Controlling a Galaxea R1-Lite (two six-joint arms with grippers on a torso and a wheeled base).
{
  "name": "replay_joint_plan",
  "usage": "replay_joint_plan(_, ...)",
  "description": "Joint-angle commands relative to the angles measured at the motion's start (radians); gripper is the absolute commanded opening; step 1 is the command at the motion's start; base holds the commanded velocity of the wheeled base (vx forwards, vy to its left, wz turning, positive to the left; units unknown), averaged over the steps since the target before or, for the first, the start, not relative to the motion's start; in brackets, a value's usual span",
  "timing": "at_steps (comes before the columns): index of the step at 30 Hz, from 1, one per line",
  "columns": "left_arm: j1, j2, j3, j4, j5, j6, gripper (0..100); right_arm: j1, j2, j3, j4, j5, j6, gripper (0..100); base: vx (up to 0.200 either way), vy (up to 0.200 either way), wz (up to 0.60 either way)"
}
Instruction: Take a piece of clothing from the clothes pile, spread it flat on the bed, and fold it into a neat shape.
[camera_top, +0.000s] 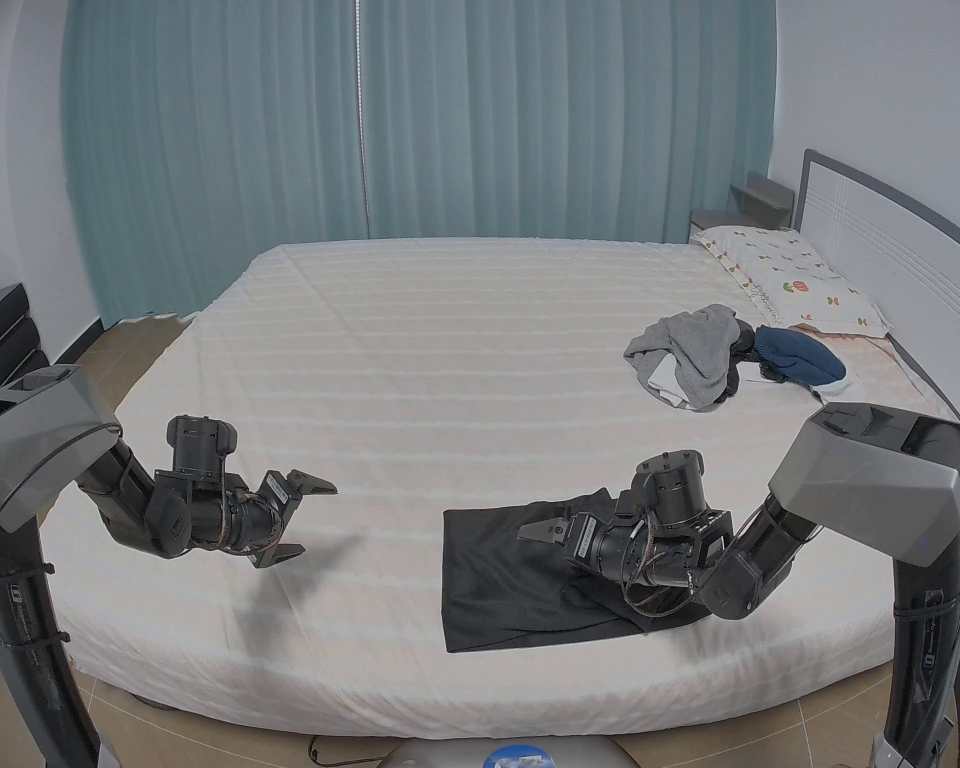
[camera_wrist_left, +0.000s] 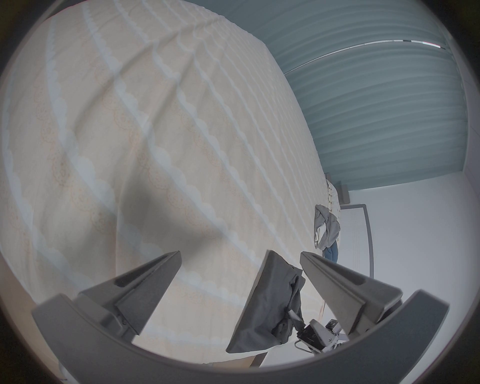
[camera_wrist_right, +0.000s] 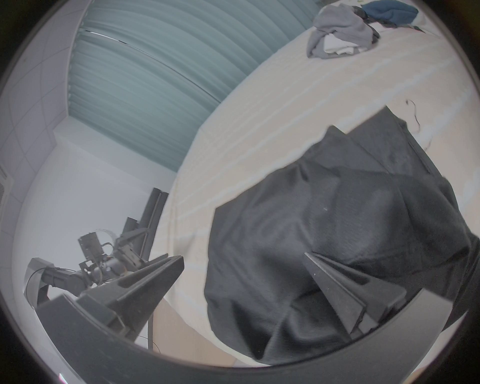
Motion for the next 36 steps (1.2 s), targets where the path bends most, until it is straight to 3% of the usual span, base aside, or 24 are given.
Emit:
replay_joint_plan(1,0.0,0.002,0.0,-0.001,0.003,0.0,100,-0.027,0.018,-0.009,-0.003,-0.023,-0.005,100,0.0,0.0,0.0)
replay_joint_plan(13,-0.002,0.009,0.0,0.001,0.006,0.02,100,-0.215,0.01,-0.075,-0.006,-0.042,-0.048,100,0.0,0.0,0.0)
replay_joint_plan(26,-0.006,0.01,0.0,0.001,0.018,0.021,100,-0.289,-0.015,-0.065,0.008,-0.039,-0.077,100,0.0,0.0,0.0)
replay_joint_plan(36,-0.006,0.01,0.0,0.001,0.018,0.021,100,-0.25,-0.147,0.028,0.043,0.012,-0.097,100,0.0,0.0,0.0)
